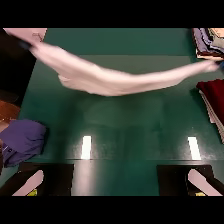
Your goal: Fold the shirts.
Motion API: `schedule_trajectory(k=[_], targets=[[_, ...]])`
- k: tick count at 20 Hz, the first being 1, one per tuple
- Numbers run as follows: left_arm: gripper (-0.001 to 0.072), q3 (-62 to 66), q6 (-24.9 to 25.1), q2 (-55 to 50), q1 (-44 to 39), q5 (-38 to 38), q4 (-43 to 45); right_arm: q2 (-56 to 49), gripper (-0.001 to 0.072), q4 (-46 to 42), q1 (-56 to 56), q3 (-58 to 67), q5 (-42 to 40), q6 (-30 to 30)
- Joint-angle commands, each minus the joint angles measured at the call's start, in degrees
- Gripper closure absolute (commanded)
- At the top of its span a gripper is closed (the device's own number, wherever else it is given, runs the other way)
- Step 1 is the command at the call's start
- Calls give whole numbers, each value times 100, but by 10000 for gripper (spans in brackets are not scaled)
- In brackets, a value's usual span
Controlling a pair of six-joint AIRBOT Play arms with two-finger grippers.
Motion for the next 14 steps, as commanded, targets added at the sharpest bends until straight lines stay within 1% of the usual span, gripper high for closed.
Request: schedule_trajectory(k=[1, 3, 4, 6, 7, 8, 9, 10, 11, 13, 14], targets=[[680, 1784, -48, 481, 2, 518, 17, 621, 695, 133, 7, 1475, -562, 55], [680, 2636, -90, 522, 2, 671, 15, 859, 695, 125, 4, 2050, -634, 55], [679, 2983, -236, 522, 2, 793, 9, 964, 695, 94, 4, 2280, -649, 55], [680, 3493, -544, 522, 2, 994, -105, 1080, 696, -363, 7, 2739, -588, 208], [680, 3648, -647, 522, 2, 999, -262, 1106, 696, -752, 4, 2977, -479, 446], [680, 3755, -647, 522, 2, 960, -516, 1102, 695, -1132, 7, 3211, -306, 625], [680, 3768, -629, 522, 2, 951, -831, 1069, 696, -1547, 7, 3442, -68, 820], [681, 3729, -623, 520, 2, 953, -960, 990, 696, -1832, 7, 3661, 205, 949], [681, 3602, -623, 520, 2, 916, -887, 863, 696, -1963, 7, 3849, 505, 1023], [681, 3047, -627, 494, 2, 787, -564, 557, 696, -1908, 7, 3895, 890, 1123], [681, 2629, -627, 466, 2, 704, -479, 415, 696, -1847, 13, 3709, 990, 1237]])
